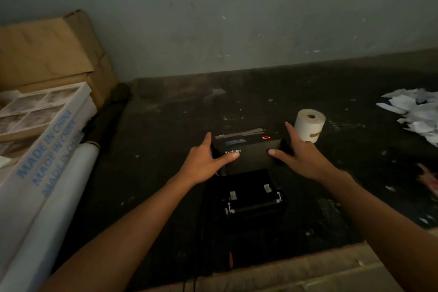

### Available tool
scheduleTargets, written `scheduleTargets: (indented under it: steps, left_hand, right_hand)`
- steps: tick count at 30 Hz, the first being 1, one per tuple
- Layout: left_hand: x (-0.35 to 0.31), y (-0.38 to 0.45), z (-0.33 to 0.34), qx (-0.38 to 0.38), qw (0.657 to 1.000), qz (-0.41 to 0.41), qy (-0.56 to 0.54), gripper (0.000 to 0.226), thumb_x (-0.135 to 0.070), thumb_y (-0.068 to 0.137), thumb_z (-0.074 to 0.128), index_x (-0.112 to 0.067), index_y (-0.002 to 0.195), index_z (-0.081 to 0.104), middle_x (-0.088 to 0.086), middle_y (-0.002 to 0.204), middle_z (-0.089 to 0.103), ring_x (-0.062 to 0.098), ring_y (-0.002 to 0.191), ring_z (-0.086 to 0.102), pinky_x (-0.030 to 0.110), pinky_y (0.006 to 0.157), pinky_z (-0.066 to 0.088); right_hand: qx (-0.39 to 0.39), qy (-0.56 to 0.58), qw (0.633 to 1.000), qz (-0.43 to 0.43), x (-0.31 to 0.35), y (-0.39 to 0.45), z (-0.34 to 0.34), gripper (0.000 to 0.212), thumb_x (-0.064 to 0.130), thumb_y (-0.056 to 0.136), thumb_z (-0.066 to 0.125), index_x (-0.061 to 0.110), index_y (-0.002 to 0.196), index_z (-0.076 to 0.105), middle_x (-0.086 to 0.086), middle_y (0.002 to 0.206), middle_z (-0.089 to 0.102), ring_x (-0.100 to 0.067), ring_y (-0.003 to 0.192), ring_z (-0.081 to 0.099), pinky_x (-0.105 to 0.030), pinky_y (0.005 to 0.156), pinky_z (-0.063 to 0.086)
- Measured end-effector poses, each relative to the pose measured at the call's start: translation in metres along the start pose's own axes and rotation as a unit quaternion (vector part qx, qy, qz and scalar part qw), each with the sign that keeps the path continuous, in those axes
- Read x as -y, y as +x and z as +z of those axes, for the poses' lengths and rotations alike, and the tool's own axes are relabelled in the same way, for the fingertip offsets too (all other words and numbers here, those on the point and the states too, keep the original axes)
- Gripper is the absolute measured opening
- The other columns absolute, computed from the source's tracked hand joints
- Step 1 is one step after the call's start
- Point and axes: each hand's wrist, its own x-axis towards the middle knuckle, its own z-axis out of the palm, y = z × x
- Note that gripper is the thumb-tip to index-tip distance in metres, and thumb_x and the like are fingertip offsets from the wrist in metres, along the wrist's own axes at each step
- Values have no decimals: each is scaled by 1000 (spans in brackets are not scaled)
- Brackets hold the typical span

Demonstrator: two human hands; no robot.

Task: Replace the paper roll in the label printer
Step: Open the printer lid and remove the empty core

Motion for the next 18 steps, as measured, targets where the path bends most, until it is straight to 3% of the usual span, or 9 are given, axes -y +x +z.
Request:
scheduleTargets:
  steps: [3, 8, 12, 15, 18]
  left_hand:
    - [-4, 21, -8, -33, 998, -34, -43, 128, -90, 51, 51, -19, 150, 12, 1, 144, 46, 17, 130, 43, 16, 91, 31]
    - [-12, 58, -14, -150, 986, -35, -63, 100, -71, 73, 58, -17, 149, 23, 6, 135, 56, 20, 127, 48, 19, 92, 32]
    - [-15, 91, -21, -197, 979, -20, -44, 84, -58, 83, 57, -13, 147, 26, 10, 139, 51, 23, 130, 45, 23, 98, 31]
    - [-12, 110, -24, -209, 976, -28, -50, 83, -57, 83, 60, -17, 148, 26, 8, 140, 51, 22, 130, 44, 31, 105, 34]
    - [-8, 121, -24, -233, 970, -36, -55, 80, -55, 83, 61, -21, 147, 29, 6, 135, 56, 18, 126, 49, 23, 99, 34]
  right_hand:
    - [-41, -2, 999, -11, 13, 20, -6, 96, 69, 76, 49, 34, 146, -6, -18, 129, 55, -27, 102, 60, -37, 86, 46]
    - [-47, 26, 997, -53, 29, 69, -13, 78, 66, 83, 43, 43, 144, -1, -14, 138, 48, -30, 112, 57, -33, 88, 43]
    - [-28, 60, 997, -50, 35, 112, -15, 68, 68, 84, 37, 46, 143, 8, -15, 139, 47, -34, 121, 47, -42, 94, 42]
    - [-22, 63, 997, -45, 38, 137, -14, 68, 72, 82, 33, 47, 142, 11, -15, 136, 49, -36, 116, 49, -46, 93, 46]
    - [-18, 58, 997, -42, 40, 154, -13, 69, 75, 80, 30, 49, 141, 10, -15, 131, 52, -35, 109, 53, -50, 87, 49]
